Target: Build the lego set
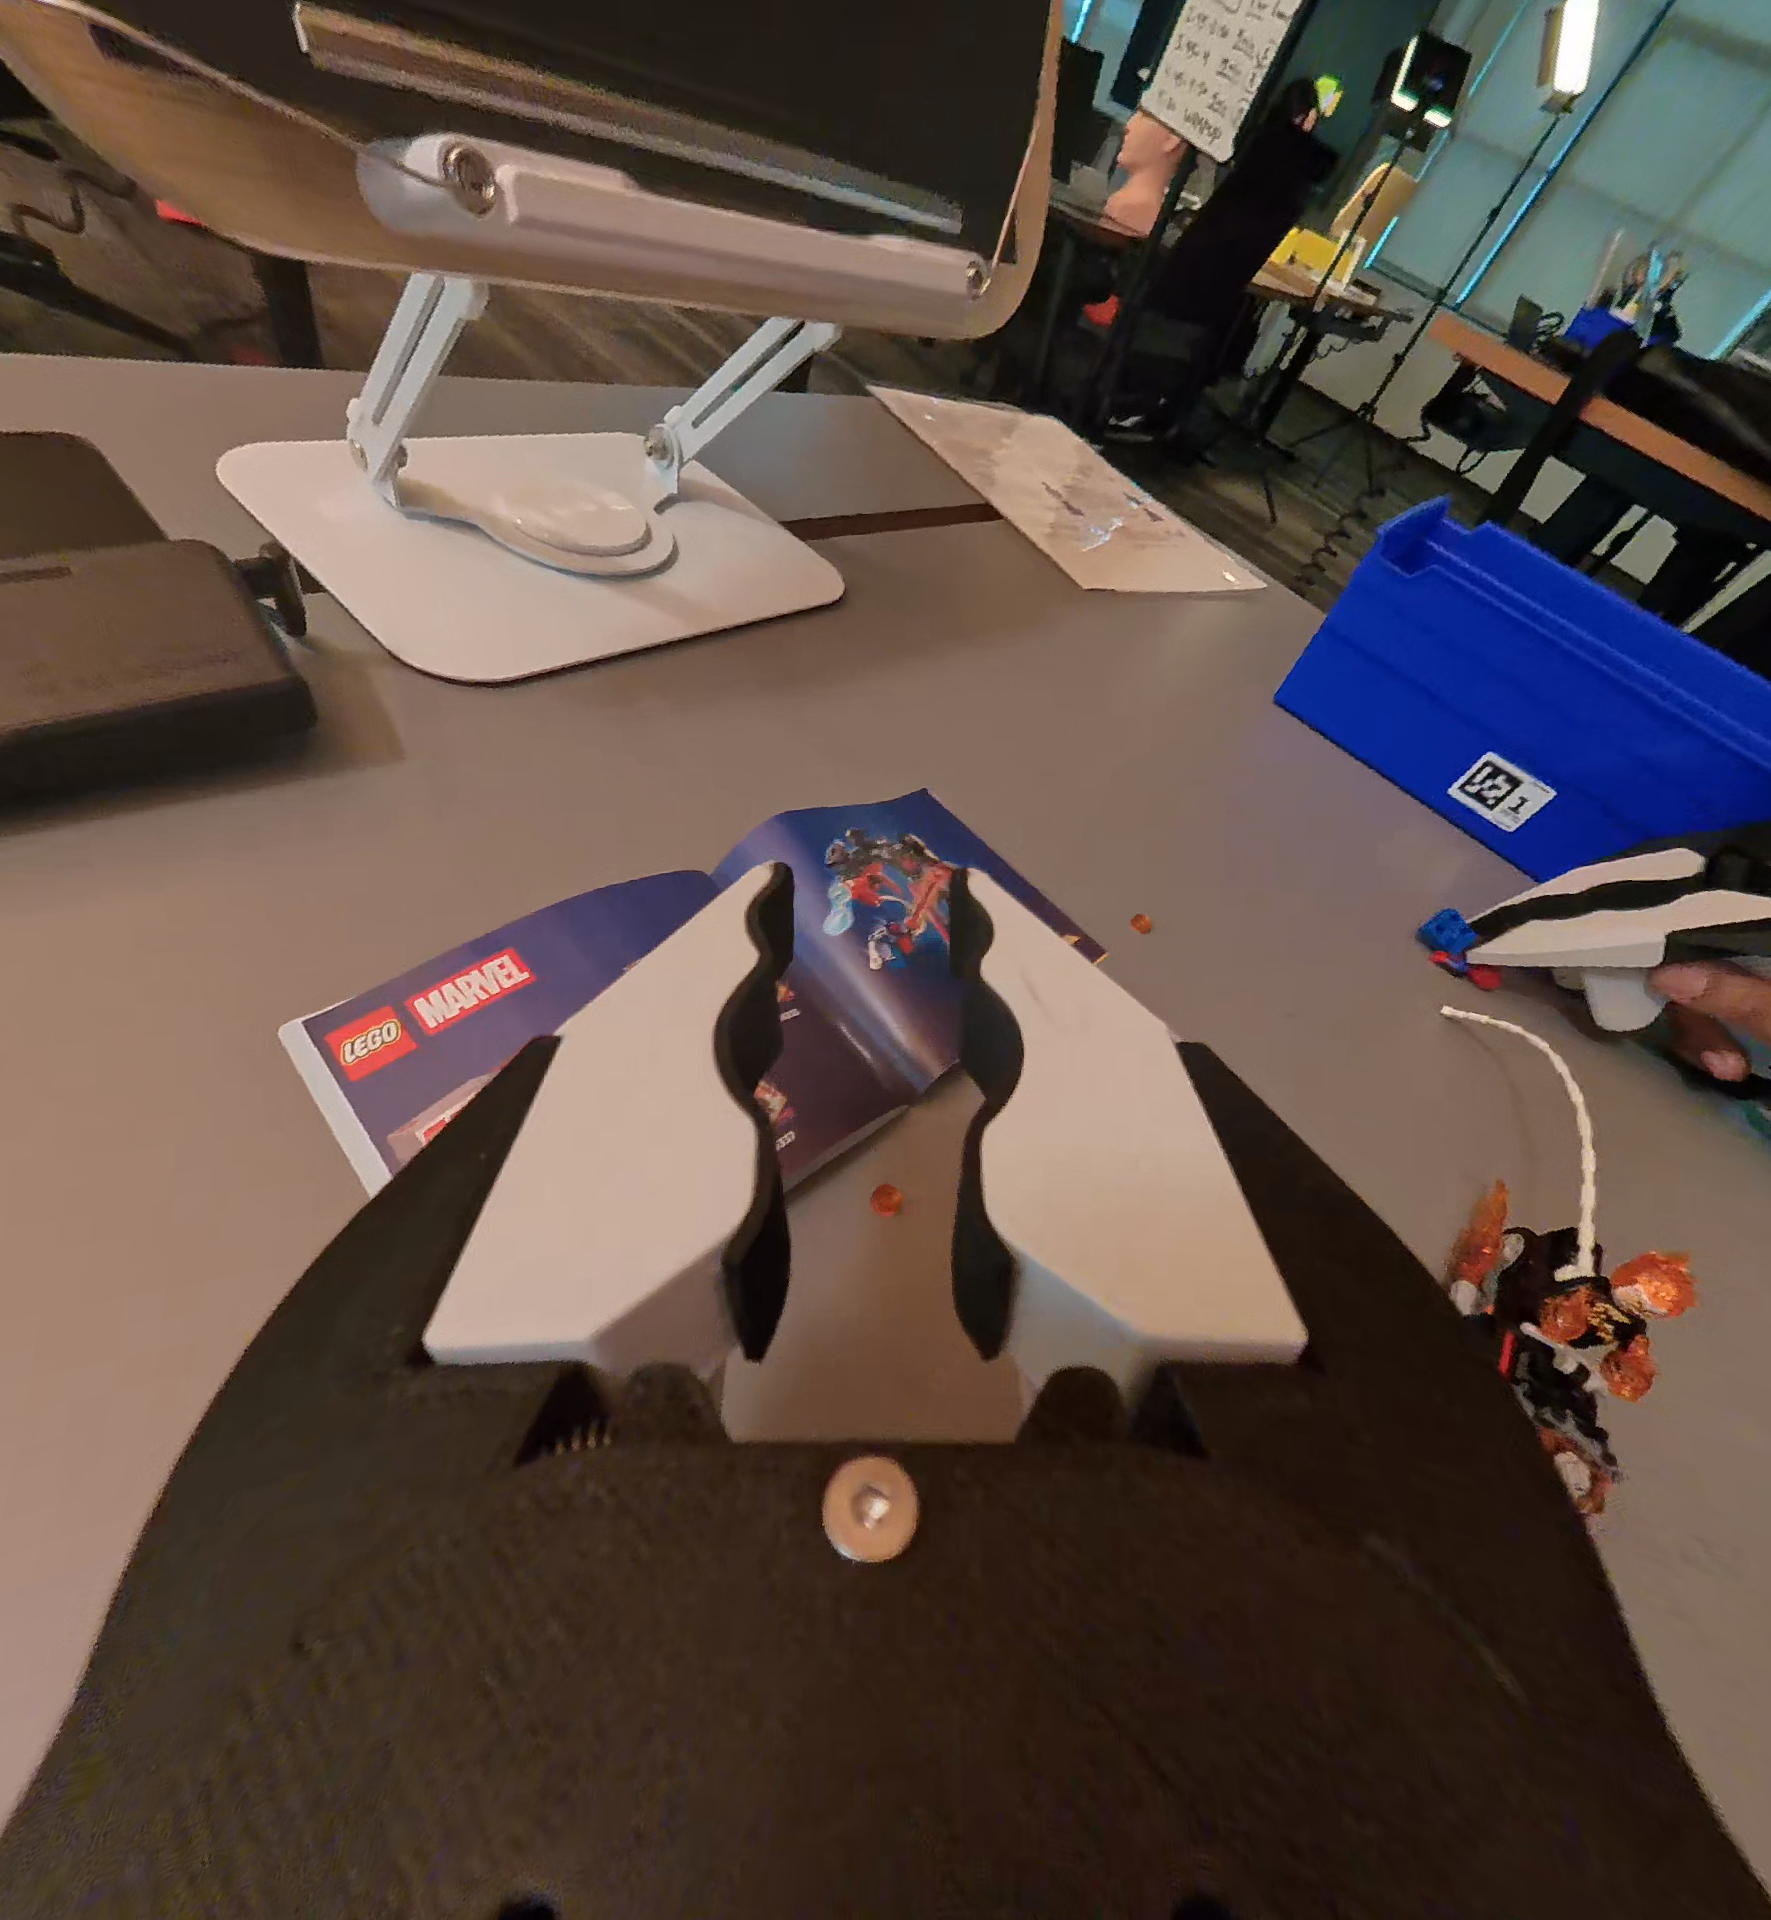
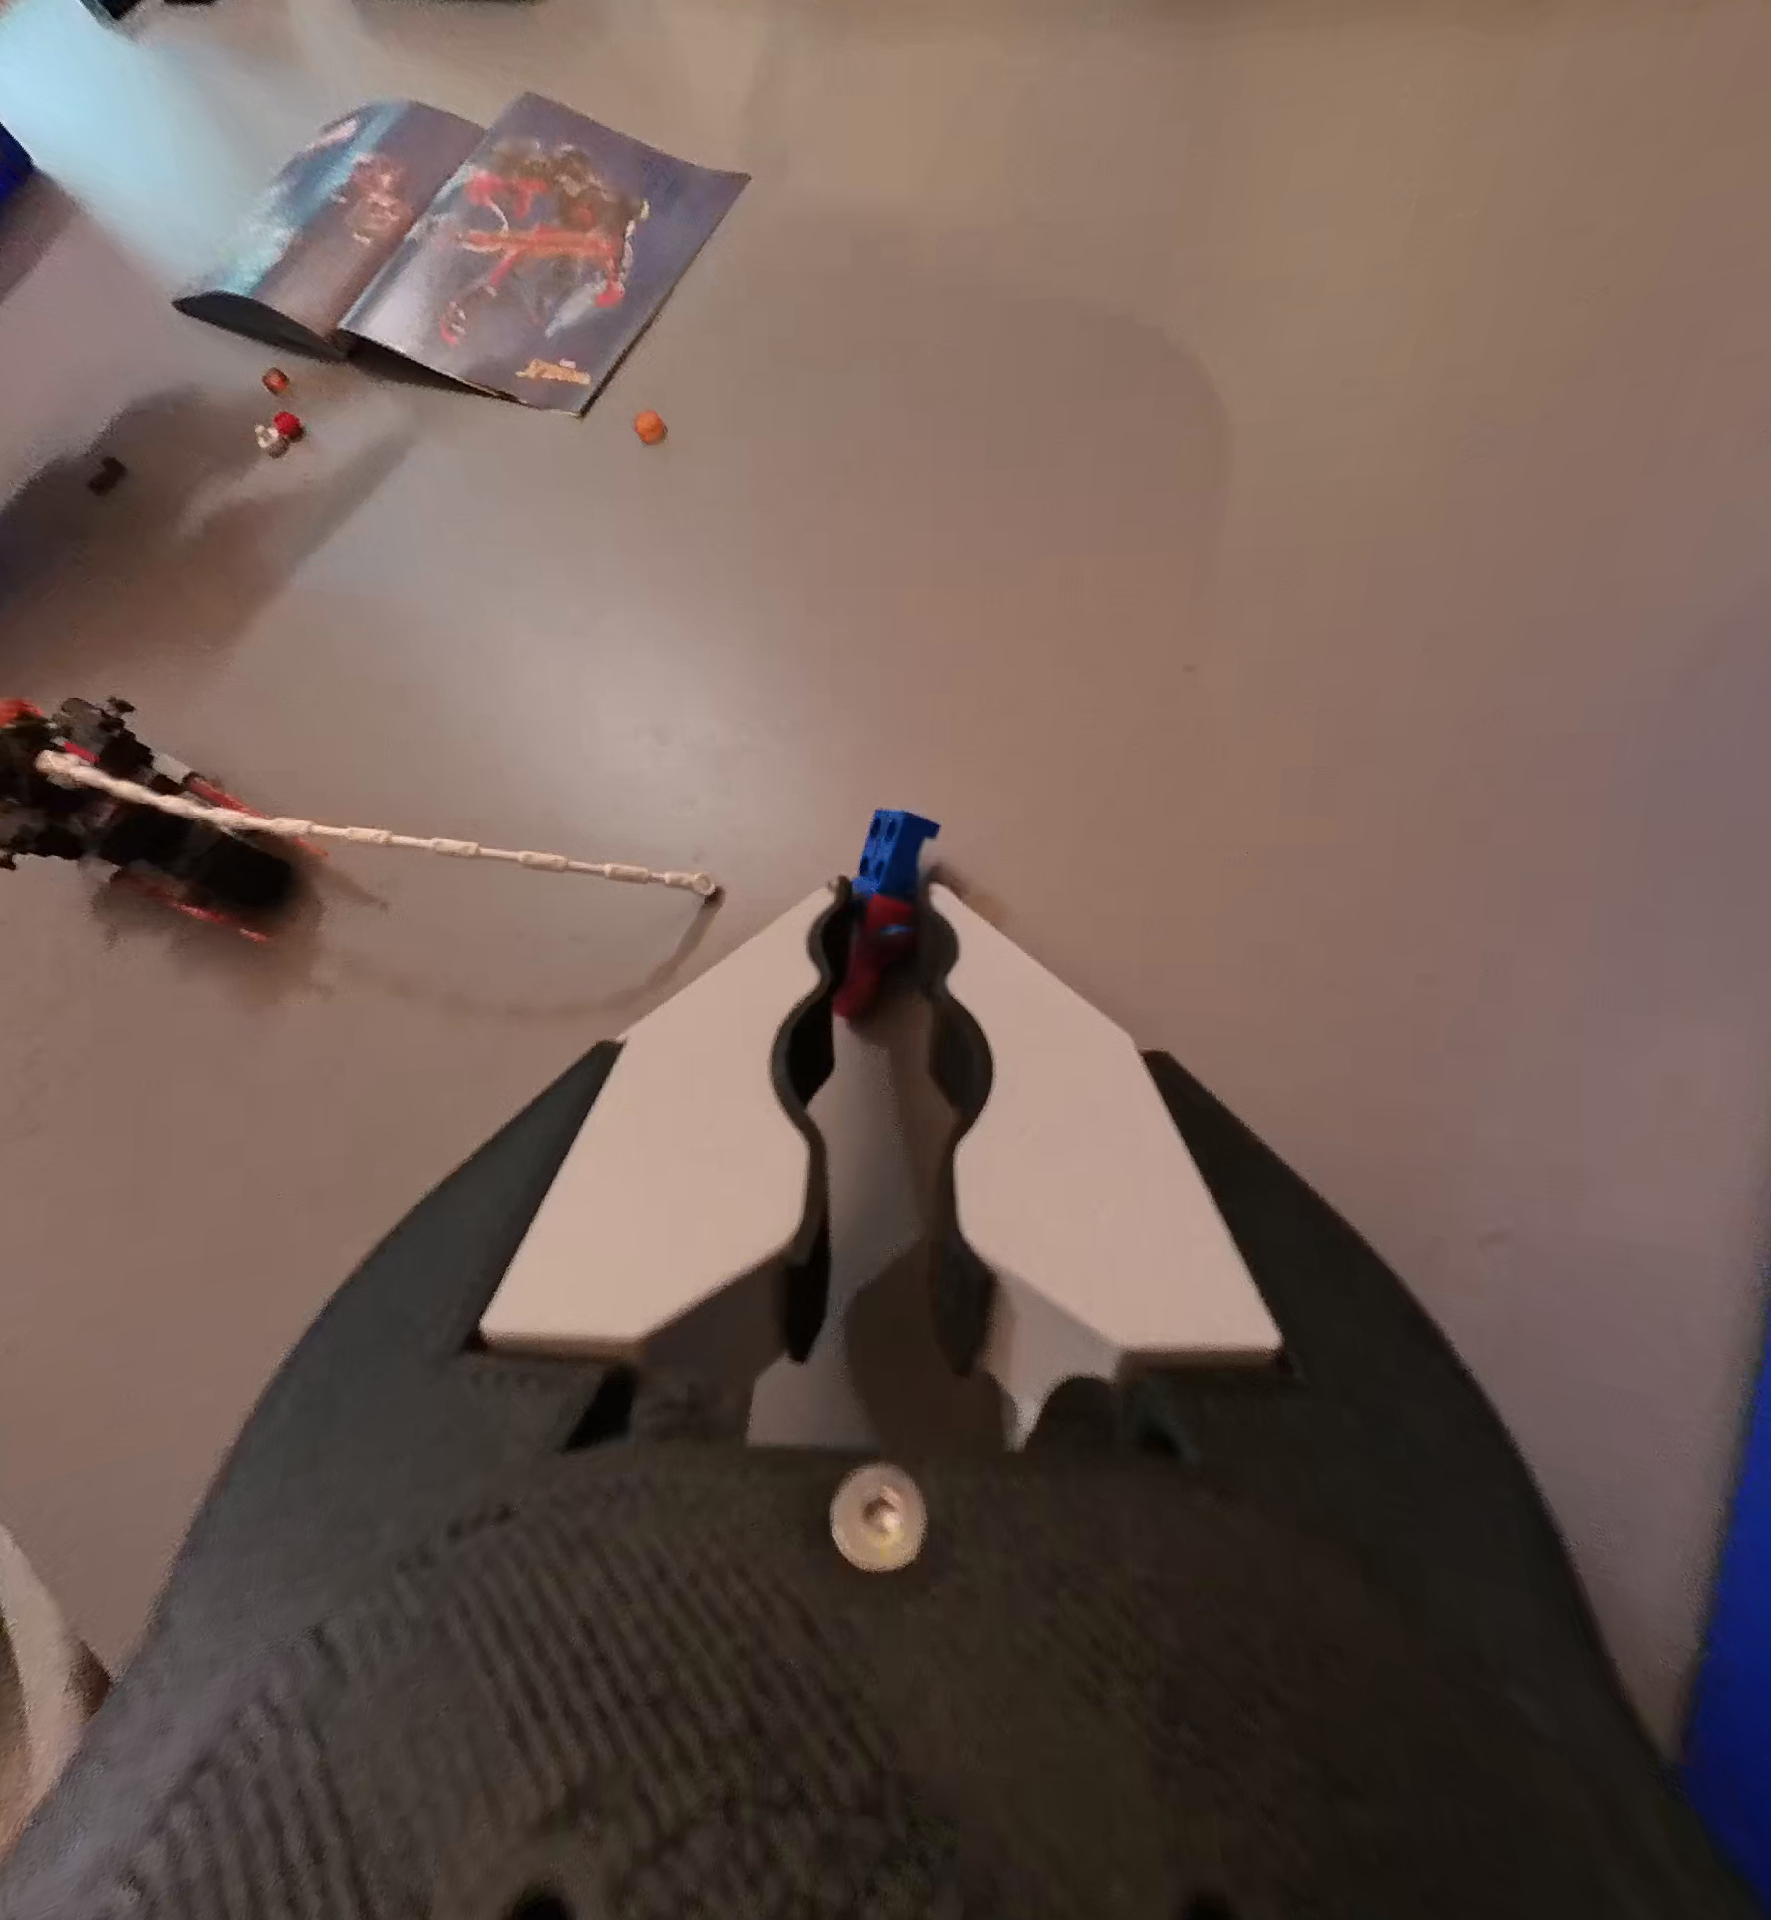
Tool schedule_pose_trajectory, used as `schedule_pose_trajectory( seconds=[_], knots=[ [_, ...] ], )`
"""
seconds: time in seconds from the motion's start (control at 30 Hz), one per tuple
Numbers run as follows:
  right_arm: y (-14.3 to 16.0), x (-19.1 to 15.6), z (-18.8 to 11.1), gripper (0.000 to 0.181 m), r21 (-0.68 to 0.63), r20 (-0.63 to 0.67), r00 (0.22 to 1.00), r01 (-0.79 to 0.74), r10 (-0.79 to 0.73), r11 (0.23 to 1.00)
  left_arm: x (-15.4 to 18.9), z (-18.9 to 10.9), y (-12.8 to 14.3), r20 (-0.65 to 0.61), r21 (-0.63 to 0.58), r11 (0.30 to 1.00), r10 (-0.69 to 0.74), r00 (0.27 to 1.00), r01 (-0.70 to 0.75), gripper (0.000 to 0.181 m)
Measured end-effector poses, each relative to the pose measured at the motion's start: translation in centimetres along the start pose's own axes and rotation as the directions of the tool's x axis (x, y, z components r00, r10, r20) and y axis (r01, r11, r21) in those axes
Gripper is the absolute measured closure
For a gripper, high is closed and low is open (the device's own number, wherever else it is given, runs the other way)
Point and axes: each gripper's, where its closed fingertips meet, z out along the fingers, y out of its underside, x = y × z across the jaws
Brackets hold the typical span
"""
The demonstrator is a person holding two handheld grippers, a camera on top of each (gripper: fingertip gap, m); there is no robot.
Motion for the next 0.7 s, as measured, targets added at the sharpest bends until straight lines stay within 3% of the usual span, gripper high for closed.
schedule_pose_trajectory(
  seconds=[0.27, 0.4, 0.53, 0.7],
  knots=[
    [-3.0, -0.8, -2.1, 0.176, 0.223, 0.076, 0.997, 0.008, -0.026, 0.975, 2.4, 0.2, -0.5, -0.073, 0.024, 0.996, 0.089, 0.993, -0.088, 0.15],
    [-5.0, -2.8, -3.7, 0.176, 0.388, 0.163, 0.981, 0.036, -0.108, 0.921, 4.9, 0.4, -0.8, -0.144, 0.06, 0.986, 0.161, 0.977, -0.153, 0.15],
    [-6.7, -5.8, -6.1, 0.176, 0.554, 0.279, 0.938, 0.017, -0.205, 0.833, 10.8, 0.8, -0.9, -0.332, 0.125, 0.983, 0.172, 0.927, -0.137, 0.147],
    [-7.2, -8.9, -7.1, 0.176, 0.65, 0.166, 0.903, 0.202, -0.395, 0.733, 20.0, 0.9, 0.9, -0.653, 0.046, 0.999, 0.038, 0.757, -0.01, 0.137]
  ],
)
